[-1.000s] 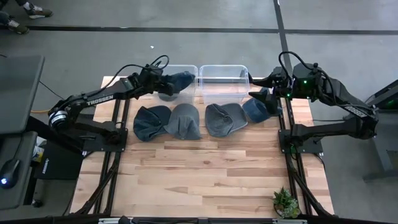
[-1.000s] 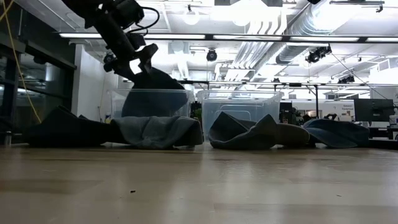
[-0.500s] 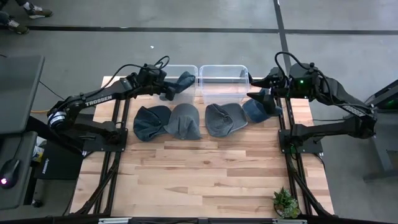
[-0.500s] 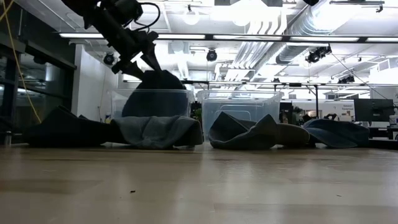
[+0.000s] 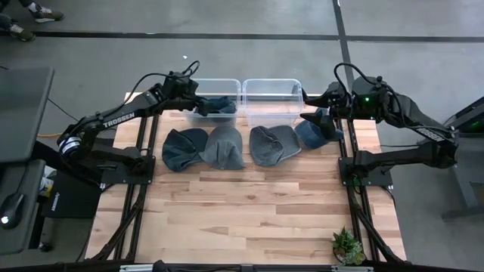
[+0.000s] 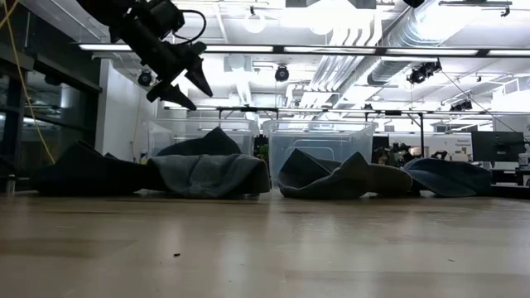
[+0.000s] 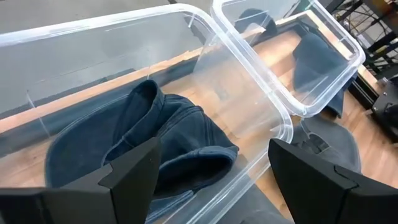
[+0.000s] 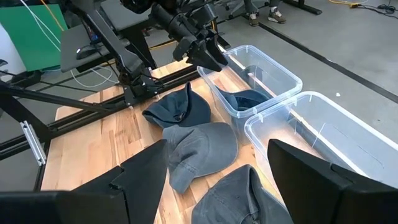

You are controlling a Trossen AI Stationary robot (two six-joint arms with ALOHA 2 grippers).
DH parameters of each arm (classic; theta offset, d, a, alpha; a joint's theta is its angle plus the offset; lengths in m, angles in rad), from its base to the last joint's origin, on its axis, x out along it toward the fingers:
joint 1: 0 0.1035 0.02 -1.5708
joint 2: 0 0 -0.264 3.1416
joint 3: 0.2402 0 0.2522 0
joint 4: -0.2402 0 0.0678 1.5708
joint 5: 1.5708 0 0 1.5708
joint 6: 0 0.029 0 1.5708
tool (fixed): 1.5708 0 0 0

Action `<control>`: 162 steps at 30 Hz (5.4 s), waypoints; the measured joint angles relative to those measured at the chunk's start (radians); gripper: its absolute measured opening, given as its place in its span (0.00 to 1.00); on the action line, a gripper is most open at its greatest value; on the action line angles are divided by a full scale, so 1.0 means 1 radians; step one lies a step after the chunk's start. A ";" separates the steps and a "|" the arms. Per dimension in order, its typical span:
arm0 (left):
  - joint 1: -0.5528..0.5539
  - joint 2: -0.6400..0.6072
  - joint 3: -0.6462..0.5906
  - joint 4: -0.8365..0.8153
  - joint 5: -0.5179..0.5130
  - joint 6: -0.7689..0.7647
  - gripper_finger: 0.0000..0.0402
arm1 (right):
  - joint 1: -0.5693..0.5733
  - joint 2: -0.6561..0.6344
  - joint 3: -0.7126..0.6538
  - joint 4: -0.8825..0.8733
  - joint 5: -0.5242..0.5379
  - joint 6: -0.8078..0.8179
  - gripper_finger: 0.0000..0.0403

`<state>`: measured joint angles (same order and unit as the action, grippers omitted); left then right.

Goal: Pick and place caps into container
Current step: Put the left blue cap into the left transparent container

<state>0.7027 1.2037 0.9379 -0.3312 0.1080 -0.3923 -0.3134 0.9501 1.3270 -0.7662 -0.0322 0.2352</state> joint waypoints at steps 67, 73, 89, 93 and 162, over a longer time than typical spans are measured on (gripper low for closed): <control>-1.059 -0.031 -0.131 -0.794 -0.518 -0.651 0.73 | 0.000 -0.002 0.000 -0.036 -0.096 -0.169 0.67; -1.057 0.057 -0.131 -0.796 -0.514 -0.650 0.73 | 0.000 -0.002 0.000 -0.071 -0.096 -0.167 0.67; -1.056 0.189 -0.131 -0.801 -0.543 -0.658 0.73 | 0.000 -0.002 0.000 -0.076 -0.103 -0.146 0.67; -1.056 0.228 -0.131 -0.786 -0.580 -0.669 0.73 | 0.000 -0.002 0.000 -0.076 -0.104 -0.123 0.67; -0.889 0.043 0.297 -0.847 -0.044 -0.629 0.00 | 0.000 0.001 0.000 -0.194 -0.053 -0.284 0.67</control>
<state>-0.1859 1.2472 1.2351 -1.1779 0.0641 -1.0209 -0.3134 0.9507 1.3270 -0.9604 -0.0850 -0.0490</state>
